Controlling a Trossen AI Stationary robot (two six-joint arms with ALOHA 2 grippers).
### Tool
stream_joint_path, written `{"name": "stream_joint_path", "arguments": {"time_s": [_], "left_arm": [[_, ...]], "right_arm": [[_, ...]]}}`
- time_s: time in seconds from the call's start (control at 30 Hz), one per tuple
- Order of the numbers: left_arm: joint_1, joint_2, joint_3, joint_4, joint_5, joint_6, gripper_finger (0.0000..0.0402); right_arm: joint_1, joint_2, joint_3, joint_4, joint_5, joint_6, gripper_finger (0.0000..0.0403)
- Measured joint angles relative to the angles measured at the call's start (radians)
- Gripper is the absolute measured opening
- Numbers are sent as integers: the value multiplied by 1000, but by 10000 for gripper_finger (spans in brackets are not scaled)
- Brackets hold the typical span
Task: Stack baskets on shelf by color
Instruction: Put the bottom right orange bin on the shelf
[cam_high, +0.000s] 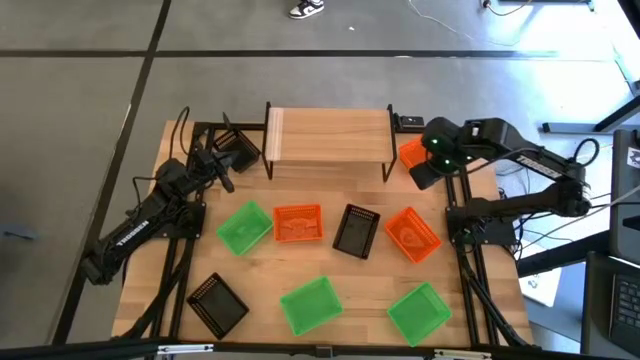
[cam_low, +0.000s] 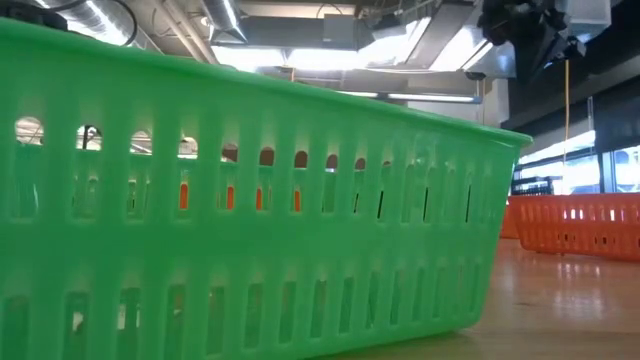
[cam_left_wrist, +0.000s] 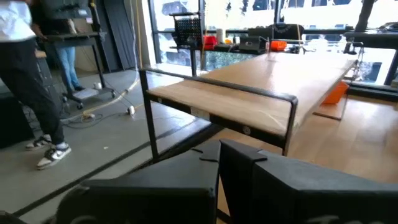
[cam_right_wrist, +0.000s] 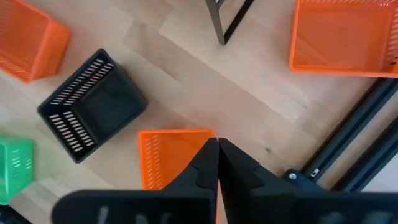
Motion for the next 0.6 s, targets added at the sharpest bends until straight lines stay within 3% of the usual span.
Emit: {"name": "stream_joint_path", "arguments": {"time_s": [0.23, 0.4, 0.6], "left_arm": [[0, 0, 51, 33, 85, 7, 0], [0, 0, 99, -7, 115, 10, 0], [0, 0, 170, -141, 111, 42, 0]], "right_arm": [[-47, 110, -1, 2, 3, -15, 62], [-97, 170, -1, 2, 3, -205, 101], [-156, 215, -2, 36, 20, -356, 105]]}}
